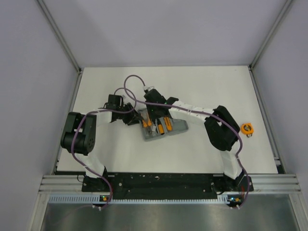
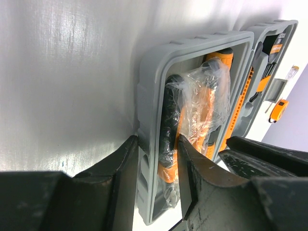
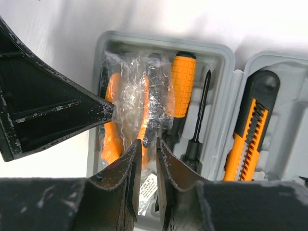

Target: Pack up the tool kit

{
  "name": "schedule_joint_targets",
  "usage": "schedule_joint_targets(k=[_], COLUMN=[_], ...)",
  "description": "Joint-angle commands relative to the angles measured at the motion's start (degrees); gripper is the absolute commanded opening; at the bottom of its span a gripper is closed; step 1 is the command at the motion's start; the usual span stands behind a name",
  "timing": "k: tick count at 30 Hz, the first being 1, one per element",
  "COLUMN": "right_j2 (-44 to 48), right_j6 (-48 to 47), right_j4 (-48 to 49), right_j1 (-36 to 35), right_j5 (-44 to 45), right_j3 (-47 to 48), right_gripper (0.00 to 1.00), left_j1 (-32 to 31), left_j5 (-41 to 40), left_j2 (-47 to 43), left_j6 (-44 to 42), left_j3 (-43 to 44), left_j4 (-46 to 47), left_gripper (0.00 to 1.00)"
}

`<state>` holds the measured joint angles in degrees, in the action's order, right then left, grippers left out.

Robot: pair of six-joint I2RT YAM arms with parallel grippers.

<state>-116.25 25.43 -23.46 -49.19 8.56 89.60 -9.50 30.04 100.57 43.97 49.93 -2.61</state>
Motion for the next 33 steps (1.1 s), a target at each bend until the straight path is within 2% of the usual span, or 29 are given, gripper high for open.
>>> schedule_joint_targets(k=[1,8,13,30,33], right_j2=[-1.96,-3.72,-5.04,-8.21,-7.95], right_j6=[-1.70,-2.14,-1.53,7.17,7.44], right_j4=[-0.09,0.08,0.08,-0.62,-0.62], right_j1=[0.41,0.41,0.41,-2.49,-3.19], right_j5=[-2.58,-4.78,-5.66,-8.38,-6.46], right_j3=[0.31,0.75,0.22,-3.91,-3.91], right_gripper=[0.18,0.18,0.12,0.07,0.07], left_j1=[-0.17,-0.17,-0.17,-0.87,-0.96], left_j5=[-5.26,-4.55,-3.68,-1.48,-1.48], left_j2=[2.34,3.05,3.49,5.16,5.07], left_j6=[-1.86,-1.60,-0.99,2.26,2.35], left_j3=[-0.19,-0.45,-0.80,-3.53,-3.44], left_j4=[-3.54,-3.01,-1.87,2.08,2.17], left_gripper=[0.00,0.00,0.00,0.00,0.00])
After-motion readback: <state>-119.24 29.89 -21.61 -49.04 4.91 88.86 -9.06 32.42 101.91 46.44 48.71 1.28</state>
